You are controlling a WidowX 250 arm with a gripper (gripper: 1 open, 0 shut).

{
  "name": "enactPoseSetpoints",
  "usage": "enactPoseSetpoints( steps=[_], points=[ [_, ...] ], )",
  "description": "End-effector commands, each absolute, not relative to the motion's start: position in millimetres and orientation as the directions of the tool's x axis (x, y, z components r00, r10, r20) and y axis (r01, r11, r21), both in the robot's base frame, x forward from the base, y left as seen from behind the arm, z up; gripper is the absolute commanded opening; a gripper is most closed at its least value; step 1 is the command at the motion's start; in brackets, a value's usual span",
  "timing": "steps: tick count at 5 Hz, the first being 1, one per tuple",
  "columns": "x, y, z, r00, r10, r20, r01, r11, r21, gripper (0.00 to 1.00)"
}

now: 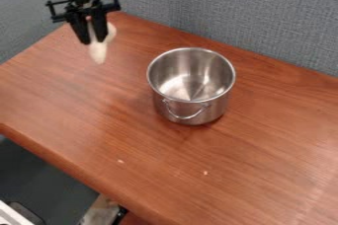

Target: Put the mushroom in the metal pot

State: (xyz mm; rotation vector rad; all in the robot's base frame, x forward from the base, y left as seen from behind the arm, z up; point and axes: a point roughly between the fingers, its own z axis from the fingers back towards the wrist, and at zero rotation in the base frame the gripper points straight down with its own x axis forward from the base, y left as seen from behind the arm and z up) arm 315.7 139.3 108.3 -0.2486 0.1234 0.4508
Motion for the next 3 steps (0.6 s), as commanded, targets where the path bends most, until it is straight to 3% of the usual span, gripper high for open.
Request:
enactPoseSetpoints(
  steps=[1,2,3],
  points=[
    [316.4,114.7,139.0,0.941,0.326,-0.085,-0.337,0.913,-0.23,0.0],
    [316.0,95.9,133.4,0.962,0.264,-0.072,-0.273,0.937,-0.219,0.0],
    [312.0,80.4,139.9,0.973,0.225,-0.052,-0.231,0.946,-0.226,0.0]
  ],
)
